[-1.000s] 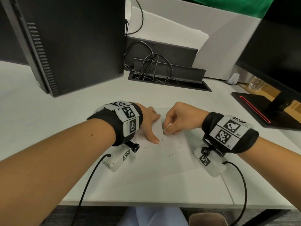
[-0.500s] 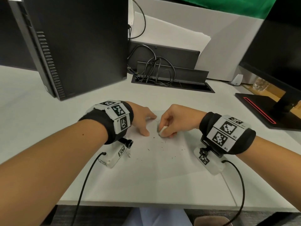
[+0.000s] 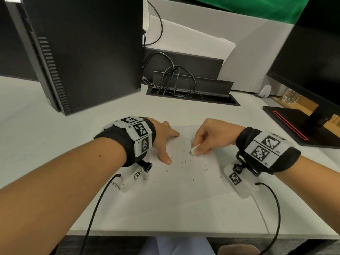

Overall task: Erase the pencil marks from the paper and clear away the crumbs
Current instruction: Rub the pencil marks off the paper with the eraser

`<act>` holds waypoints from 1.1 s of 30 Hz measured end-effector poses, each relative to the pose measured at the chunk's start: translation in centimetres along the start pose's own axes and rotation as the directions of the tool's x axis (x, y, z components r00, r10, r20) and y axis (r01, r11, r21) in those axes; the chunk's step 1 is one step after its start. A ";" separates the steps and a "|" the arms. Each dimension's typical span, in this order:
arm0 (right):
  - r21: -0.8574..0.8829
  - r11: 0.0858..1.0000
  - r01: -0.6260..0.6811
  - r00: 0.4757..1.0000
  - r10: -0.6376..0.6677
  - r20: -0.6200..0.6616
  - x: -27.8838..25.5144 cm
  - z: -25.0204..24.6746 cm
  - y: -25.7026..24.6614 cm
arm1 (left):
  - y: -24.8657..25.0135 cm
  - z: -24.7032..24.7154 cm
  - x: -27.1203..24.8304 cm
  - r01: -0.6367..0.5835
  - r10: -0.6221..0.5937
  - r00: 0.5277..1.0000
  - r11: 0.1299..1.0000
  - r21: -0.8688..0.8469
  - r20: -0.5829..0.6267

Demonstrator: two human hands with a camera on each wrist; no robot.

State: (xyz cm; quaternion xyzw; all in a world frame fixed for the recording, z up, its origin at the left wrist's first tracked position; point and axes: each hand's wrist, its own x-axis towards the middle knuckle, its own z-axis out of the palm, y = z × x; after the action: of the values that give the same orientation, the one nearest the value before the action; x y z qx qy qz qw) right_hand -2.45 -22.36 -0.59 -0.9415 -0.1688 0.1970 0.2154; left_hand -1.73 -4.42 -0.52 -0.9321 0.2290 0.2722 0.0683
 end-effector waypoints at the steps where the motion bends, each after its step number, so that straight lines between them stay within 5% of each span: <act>1: -0.024 0.999 -0.025 0.998 0.024 -0.058 0.0 -0.4 0.5 | 0.1 0.0 0.0 0.000 0.000 1.000 1.000 0.002 0.002; 4: -0.031 0.996 -0.086 0.971 0.077 -0.224 0.2 -1.6 1.9 | 0.2 0.0 -0.2 -0.006 0.006 1.000 1.000 0.006 0.005; 8: 0.025 0.994 -0.103 0.961 0.106 -0.254 0.0 -1.9 2.6 | 0.3 -0.2 -0.4 -0.010 0.010 1.000 1.000 0.002 0.010; 20: -0.051 0.995 -0.082 0.992 0.076 -0.100 -0.1 -1.4 2.3 | 2.9 -0.4 0.9 0.069 -0.064 0.996 0.995 0.079 -0.058; 26: -0.075 0.995 0.069 0.997 -0.065 0.049 0.4 0.5 -0.9 | 3.0 -0.3 1.0 0.015 -0.012 0.999 0.997 0.080 -0.040; 30: -0.104 0.994 0.044 0.997 -0.050 -0.053 0.3 0.1 -0.6 | 2.9 -0.3 1.2 0.028 -0.025 0.999 0.993 0.116 -0.026; 33: -0.023 0.998 0.061 0.994 -0.059 0.089 -0.5 0.4 -0.5 | 3.0 -0.4 1.3 0.037 -0.035 0.999 0.993 0.113 -0.019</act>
State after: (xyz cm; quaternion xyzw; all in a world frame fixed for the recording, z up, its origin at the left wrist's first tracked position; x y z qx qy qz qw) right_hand -3.16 -22.00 -0.53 -0.9289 -0.2089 0.2298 0.2016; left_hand -1.96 -7.69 -0.91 -0.9330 0.2276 0.2496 0.1239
